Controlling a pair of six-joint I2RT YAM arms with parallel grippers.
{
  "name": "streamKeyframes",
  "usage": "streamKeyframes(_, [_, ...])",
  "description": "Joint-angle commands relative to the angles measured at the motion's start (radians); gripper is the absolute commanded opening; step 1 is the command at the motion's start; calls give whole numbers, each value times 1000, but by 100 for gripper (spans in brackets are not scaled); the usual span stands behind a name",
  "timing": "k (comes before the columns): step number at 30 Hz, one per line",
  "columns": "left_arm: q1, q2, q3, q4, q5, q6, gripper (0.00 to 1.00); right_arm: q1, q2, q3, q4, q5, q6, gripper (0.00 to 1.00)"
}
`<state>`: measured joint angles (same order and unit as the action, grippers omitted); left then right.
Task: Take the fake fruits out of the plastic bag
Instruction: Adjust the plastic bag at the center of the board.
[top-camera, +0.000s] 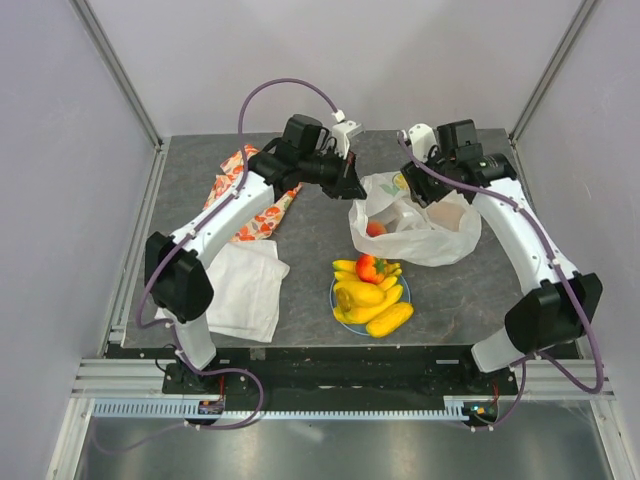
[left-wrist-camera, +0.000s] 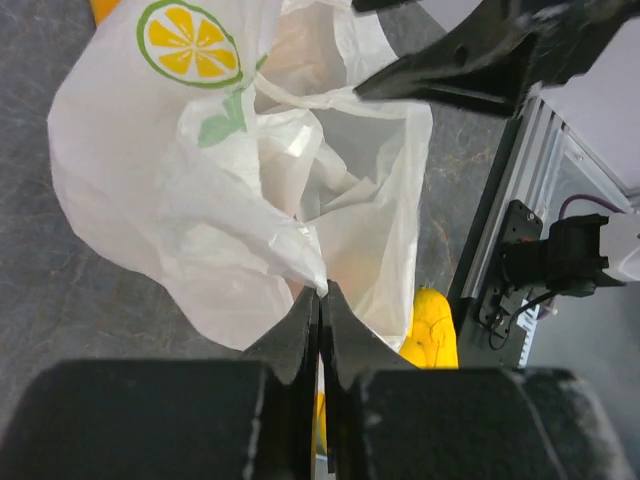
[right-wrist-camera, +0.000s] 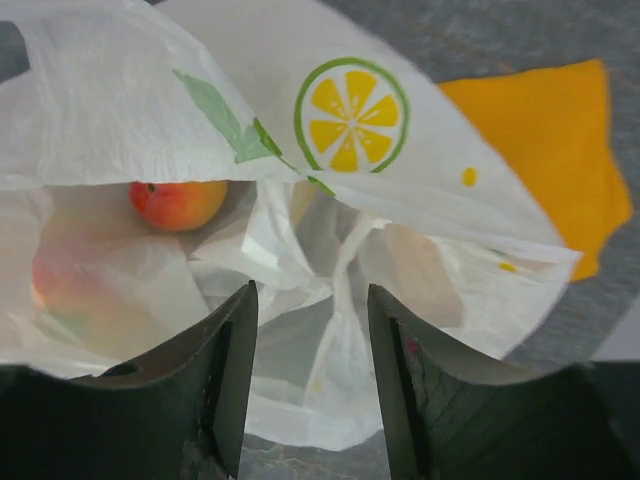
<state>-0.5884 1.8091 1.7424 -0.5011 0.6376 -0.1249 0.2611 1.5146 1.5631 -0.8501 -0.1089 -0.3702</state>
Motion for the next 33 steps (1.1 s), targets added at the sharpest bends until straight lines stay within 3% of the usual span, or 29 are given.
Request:
streamKeyframes(1, [-7,1,39,-19,-33,17,2,-39,87,-75,-87,-216,-5,51])
streamKeyframes(6, [-7,-34,26,-25,-58,51,1,-60,228,-152,-64,-262,-16,46])
streamKeyframes(14, [-8,21,150,-30,-92,122,2,-201,338,-155,23,30,91,45])
streamKeyframes(20, [-44,59,168,-57,-49,208,2,-257,126,-319,55,136,44,50])
streamKeyframes(23, [-76,56,129,-71,-21,197,2,-257,-35,-400,57,33,14,55])
streamKeyframes(27, [-128,36,72,-82,-3,186,2,-234,-180,-385,54,-234,-18,61])
streamKeyframes(33, [-145,15,51,-85,-94,197,2,-77,-122,-312,71,-268,-62,53])
